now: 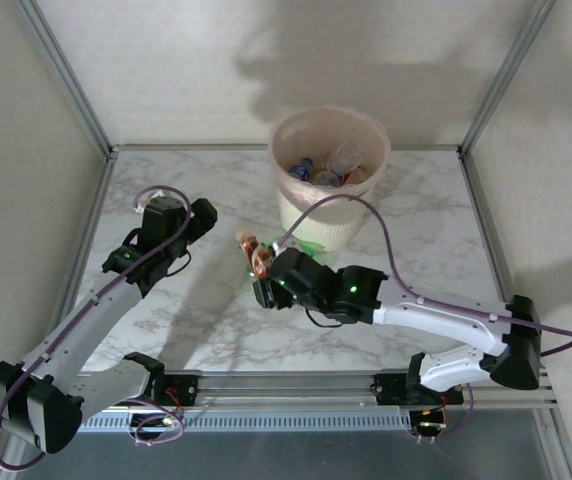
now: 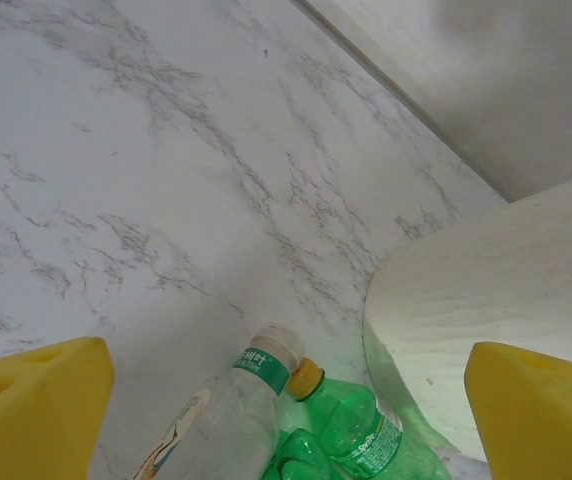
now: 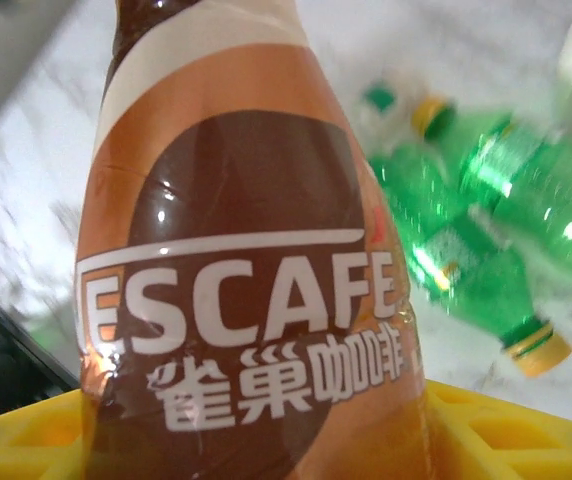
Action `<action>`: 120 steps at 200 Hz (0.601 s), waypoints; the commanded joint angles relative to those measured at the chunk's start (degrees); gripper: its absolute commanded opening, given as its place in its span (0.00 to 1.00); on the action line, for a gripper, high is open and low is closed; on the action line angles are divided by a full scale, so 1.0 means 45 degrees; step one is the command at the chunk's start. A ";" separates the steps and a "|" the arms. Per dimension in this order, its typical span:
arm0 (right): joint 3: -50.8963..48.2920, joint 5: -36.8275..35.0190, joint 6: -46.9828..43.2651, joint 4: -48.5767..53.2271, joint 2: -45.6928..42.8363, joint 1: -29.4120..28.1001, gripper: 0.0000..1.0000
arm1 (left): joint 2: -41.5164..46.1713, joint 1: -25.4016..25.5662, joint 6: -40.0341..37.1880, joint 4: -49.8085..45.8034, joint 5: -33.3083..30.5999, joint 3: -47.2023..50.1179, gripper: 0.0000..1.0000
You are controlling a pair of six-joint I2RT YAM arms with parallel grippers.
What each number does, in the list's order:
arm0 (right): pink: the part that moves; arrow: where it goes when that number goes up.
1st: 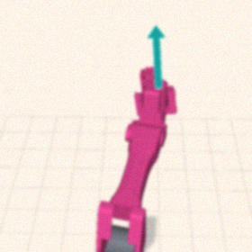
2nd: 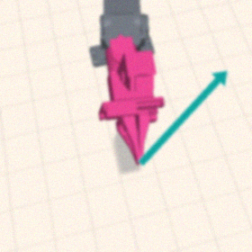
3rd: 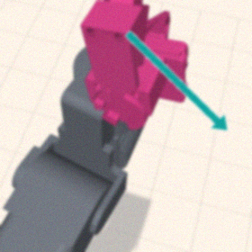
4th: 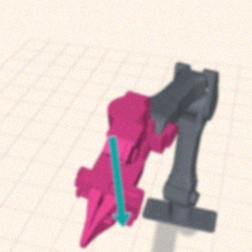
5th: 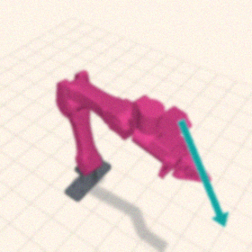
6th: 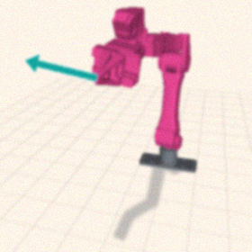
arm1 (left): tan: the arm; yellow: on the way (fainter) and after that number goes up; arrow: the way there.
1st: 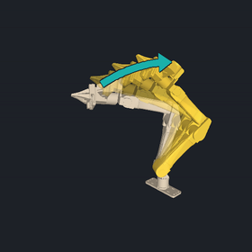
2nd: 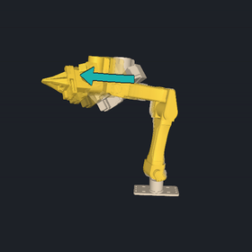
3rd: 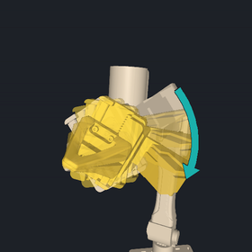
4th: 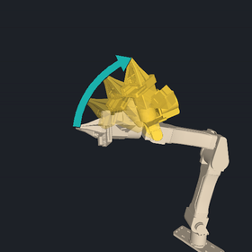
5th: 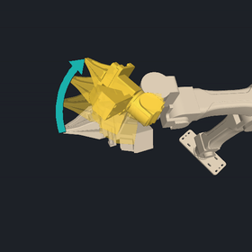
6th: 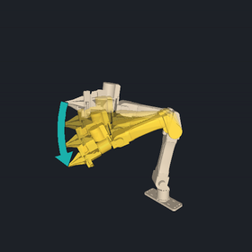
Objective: Put the plastic bottles in the bin
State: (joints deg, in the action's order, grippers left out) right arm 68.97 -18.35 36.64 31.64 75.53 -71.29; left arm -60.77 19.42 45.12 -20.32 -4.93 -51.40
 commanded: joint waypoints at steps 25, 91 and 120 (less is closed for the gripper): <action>0.3433 -0.2679 0.0119 0.1422 -0.0370 0.0685 0.59 | 0.0123 -0.0129 0.0129 0.0203 0.0216 0.0110 0.90; 0.7809 -0.1398 -0.1543 0.2014 0.1399 0.4351 0.59 | 0.0258 -0.0129 0.0226 0.0267 0.0412 0.0432 0.90; 0.8370 -0.0670 -0.1698 0.1869 0.2005 0.5398 0.60 | 0.0306 -0.0125 0.0222 0.0420 0.0473 0.0798 0.90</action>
State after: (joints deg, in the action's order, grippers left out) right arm 104.27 -24.58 31.22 38.61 82.08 -50.00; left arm -60.58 19.40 45.50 -19.35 -3.55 -49.54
